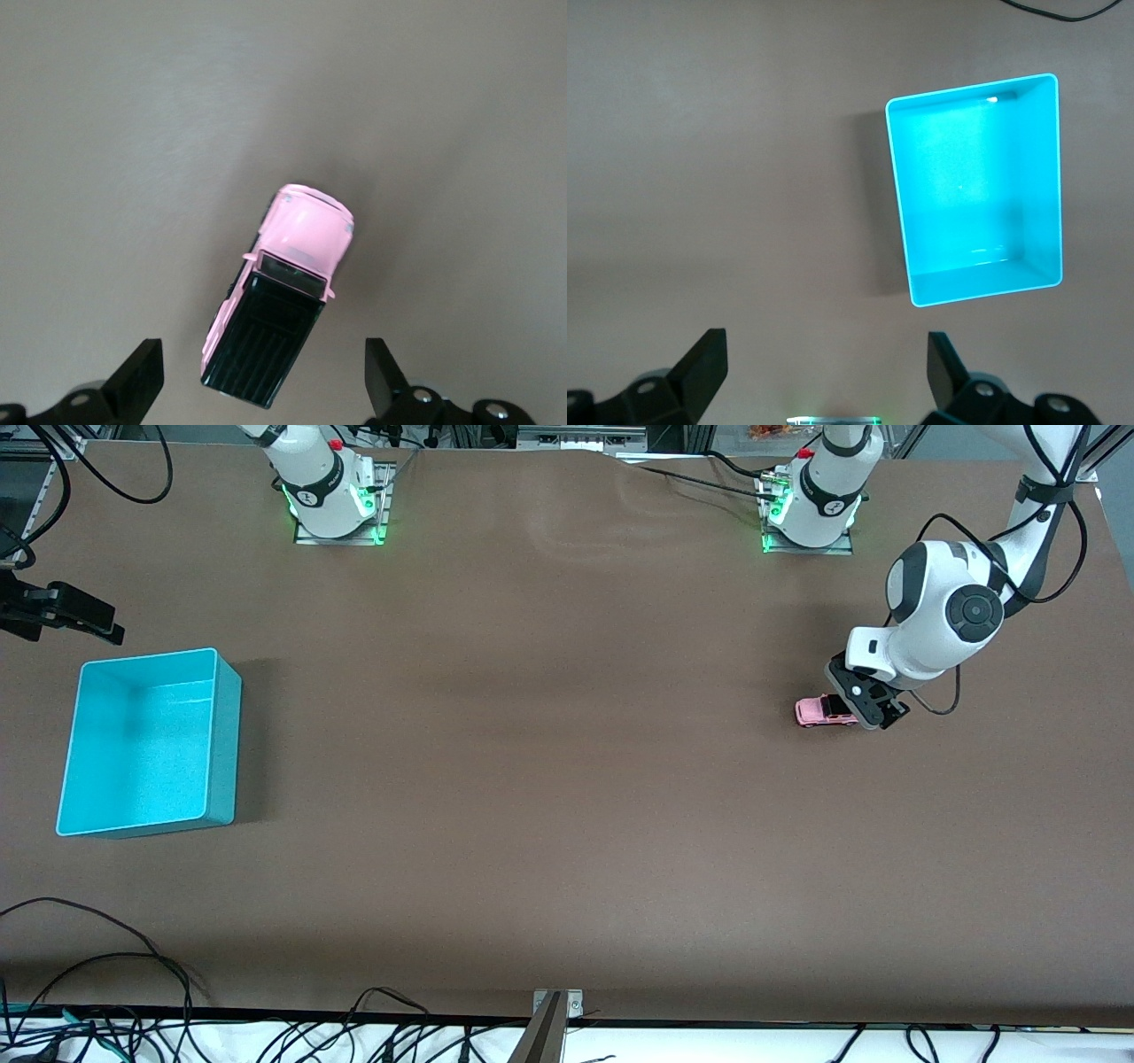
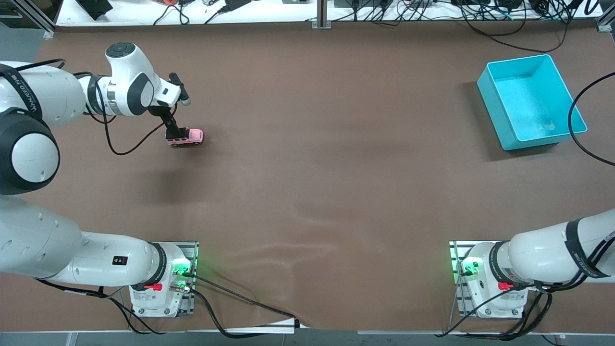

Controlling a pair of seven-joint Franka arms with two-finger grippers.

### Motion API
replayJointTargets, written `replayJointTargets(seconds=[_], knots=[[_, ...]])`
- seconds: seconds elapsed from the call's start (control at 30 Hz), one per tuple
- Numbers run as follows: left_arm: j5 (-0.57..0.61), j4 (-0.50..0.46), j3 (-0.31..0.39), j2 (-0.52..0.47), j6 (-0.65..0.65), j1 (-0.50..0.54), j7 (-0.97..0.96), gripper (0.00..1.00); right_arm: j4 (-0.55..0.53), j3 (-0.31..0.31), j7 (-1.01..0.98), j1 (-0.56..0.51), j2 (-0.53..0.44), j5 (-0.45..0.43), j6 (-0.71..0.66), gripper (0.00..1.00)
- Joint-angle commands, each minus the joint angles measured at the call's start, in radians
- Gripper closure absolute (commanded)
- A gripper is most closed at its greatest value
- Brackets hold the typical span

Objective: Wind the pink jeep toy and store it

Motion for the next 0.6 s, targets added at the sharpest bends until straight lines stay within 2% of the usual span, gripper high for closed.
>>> replayJointTargets(seconds=[0.0,0.2,0.57], knots=[[0.027,-0.010,-0.004,0.015,0.044,0.010,0.196,0.00,-0.029,0.002,0.002,-0.003,-0.021,0.014,0.016,0.00],[0.026,-0.013,-0.004,0.057,0.142,0.010,0.406,0.00,-0.029,0.001,-0.003,-0.004,-0.021,0.014,0.015,0.00],[0.026,-0.014,-0.004,0.103,0.178,0.027,0.502,0.00,-0.031,0.001,-0.003,-0.004,-0.022,0.014,0.015,0.00]])
